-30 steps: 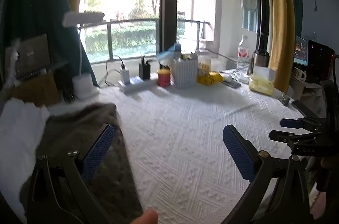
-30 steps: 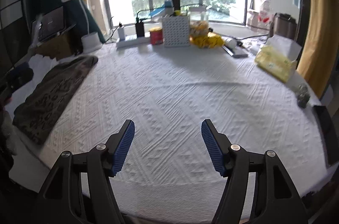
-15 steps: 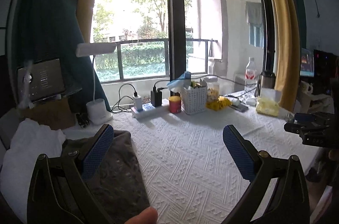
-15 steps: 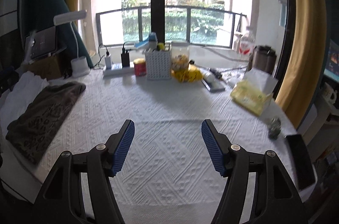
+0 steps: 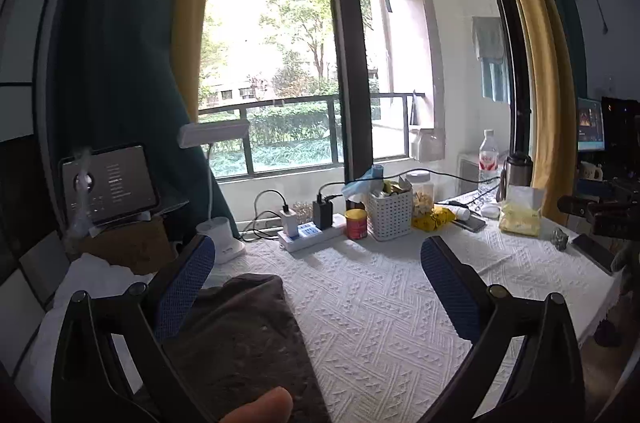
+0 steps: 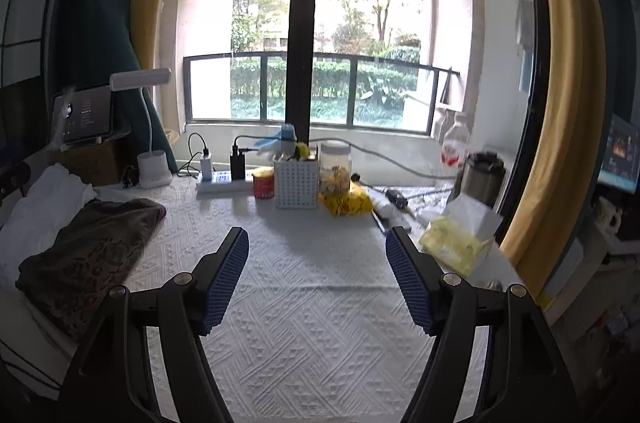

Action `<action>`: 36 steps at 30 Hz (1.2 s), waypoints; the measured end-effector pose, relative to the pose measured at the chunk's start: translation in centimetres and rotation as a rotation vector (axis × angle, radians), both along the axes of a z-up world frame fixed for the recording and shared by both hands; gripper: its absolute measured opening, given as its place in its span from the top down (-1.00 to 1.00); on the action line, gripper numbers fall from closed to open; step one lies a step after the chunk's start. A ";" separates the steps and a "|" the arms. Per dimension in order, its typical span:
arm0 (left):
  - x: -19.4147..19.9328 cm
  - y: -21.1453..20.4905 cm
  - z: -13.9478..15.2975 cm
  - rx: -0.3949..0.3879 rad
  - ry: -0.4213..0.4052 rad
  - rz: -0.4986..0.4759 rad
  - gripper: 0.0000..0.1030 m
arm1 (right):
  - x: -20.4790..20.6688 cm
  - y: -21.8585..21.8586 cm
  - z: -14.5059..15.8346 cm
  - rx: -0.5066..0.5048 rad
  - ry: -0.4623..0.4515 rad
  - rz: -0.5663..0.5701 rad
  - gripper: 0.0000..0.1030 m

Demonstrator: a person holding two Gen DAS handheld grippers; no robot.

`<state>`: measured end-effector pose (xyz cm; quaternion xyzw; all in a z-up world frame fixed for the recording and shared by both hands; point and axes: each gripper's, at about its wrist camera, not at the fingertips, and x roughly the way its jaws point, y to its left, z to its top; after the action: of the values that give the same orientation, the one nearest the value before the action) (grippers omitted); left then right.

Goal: Fold small clothes

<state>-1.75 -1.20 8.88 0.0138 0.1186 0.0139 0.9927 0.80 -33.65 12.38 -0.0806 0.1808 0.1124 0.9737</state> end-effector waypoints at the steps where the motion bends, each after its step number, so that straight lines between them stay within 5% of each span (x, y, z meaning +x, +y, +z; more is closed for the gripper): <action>1: -0.2 0.3 0.2 0.000 -0.005 0.009 -0.97 | -0.1 0.1 0.4 -0.005 -0.010 -0.001 -0.45; 17: -2.4 4.8 3.3 -0.045 -0.074 0.175 -0.97 | -1.4 1.5 5.8 0.061 -0.105 0.015 -0.45; 36: -2.6 7.7 7.2 -0.064 -0.145 0.165 -0.97 | -3.4 5.4 11.7 0.082 -0.244 0.098 -0.45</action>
<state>-4.40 6.49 16.04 -0.0288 0.0476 0.0927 0.9941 -2.58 -28.25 24.07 -0.0624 0.0524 0.1567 0.9843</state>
